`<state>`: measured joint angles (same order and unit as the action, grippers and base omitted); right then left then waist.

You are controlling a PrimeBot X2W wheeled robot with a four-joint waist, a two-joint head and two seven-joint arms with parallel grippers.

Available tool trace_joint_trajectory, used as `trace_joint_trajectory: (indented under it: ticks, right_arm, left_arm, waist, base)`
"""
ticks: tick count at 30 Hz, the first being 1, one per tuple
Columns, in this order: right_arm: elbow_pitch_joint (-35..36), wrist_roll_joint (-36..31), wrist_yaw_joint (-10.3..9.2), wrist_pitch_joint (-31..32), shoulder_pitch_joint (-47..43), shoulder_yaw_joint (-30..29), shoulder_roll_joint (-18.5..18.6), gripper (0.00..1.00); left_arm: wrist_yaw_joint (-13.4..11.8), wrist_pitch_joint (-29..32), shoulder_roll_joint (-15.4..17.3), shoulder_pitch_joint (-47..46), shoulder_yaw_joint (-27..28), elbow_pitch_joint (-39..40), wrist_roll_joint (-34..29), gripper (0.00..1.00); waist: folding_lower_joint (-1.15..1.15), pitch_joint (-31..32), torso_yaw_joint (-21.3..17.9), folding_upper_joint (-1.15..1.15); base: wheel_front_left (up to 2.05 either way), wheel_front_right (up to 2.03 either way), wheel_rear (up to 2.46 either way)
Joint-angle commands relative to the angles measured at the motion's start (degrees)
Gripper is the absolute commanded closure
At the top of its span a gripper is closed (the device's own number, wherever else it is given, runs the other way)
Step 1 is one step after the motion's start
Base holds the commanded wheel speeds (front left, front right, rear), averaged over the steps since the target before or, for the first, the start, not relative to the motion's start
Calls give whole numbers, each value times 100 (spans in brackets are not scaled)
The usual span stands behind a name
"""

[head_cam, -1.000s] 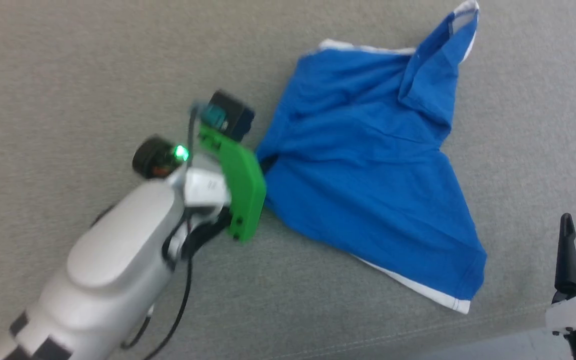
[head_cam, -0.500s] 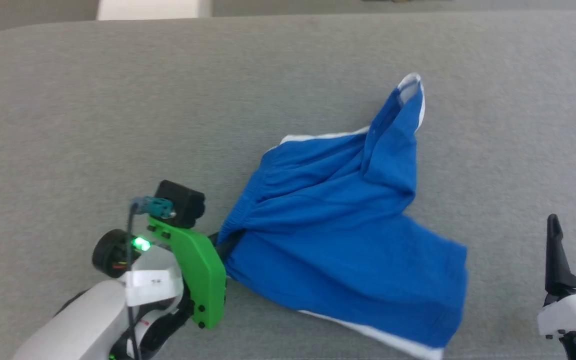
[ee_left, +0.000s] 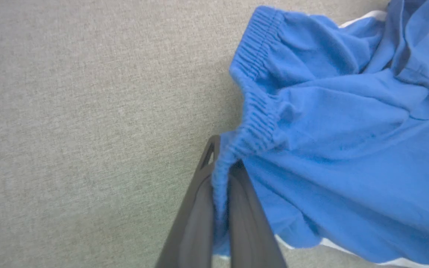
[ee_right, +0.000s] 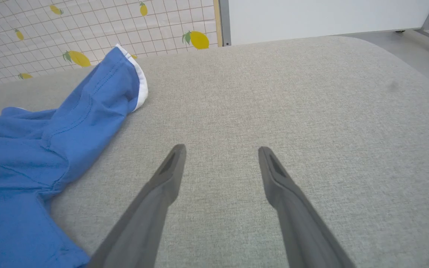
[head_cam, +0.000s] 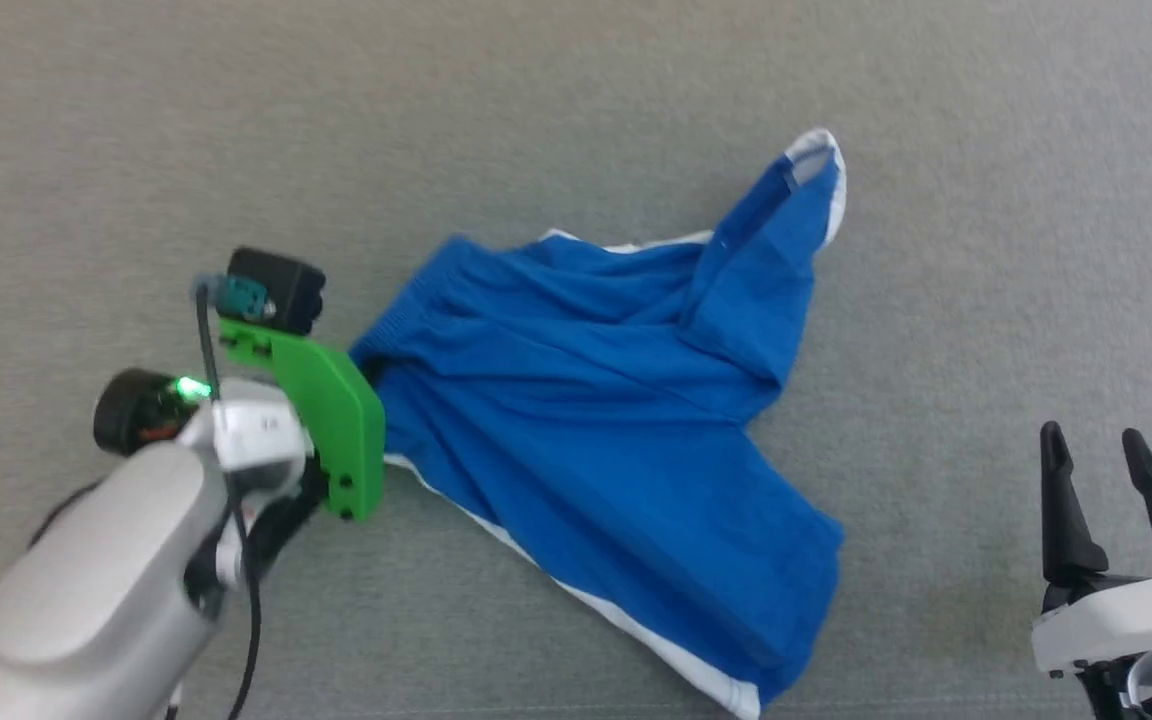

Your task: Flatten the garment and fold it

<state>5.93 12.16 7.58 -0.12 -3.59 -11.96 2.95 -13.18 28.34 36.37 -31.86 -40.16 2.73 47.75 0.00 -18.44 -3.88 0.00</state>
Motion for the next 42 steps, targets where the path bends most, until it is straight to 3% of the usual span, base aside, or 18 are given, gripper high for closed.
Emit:
trace_joint_trajectory:
  ticks: [1,5,6,7,14,20,35,42]
  right_arm:
    - [-36,38,-9,-68,65,28,-7,0]
    - [-116,58,-9,-138,133,75,-7,0]
    - [-122,61,-9,-142,138,78,-7,0]
    - [-133,65,-9,-146,146,80,-7,0]
    - [-204,46,-9,-112,163,-24,-7,0]
    - [-178,-19,-9,17,132,-106,-7,0]
    - [276,-102,-9,627,-128,-68,-7,0]
    - [562,8,-9,1223,-266,485,-7,0]
  left_arm:
    - [65,57,-77,-187,-26,-250,-63,100]
    - [204,89,-237,-457,-112,-991,-112,100]
    - [226,81,-272,-491,-131,-1138,-123,62]
    - [266,69,-298,-530,-171,-1304,-158,0]
    - [386,-309,-453,-586,-224,-1903,-275,0]
    - [315,-694,-475,-513,-164,-1916,-356,0]
    - [-298,-2821,-274,591,427,-883,-643,0]
    - [-840,-4020,-147,1192,614,-509,-1216,0]
  waist:
    - [0,-339,-328,0]
    - [0,-399,-425,0]
    - [0,-396,-437,0]
    - [0,-384,-450,0]
    - [0,-103,-336,0]
    - [0,320,-84,0]
    - [0,1053,586,0]
    - [0,1110,822,0]
  base:
    - [0,0,0]
    - [0,0,0]
    - [0,0,0]
    - [0,0,0]
    - [0,0,0]
    - [0,0,0]
    - [0,0,0]
    - [0,0,0]
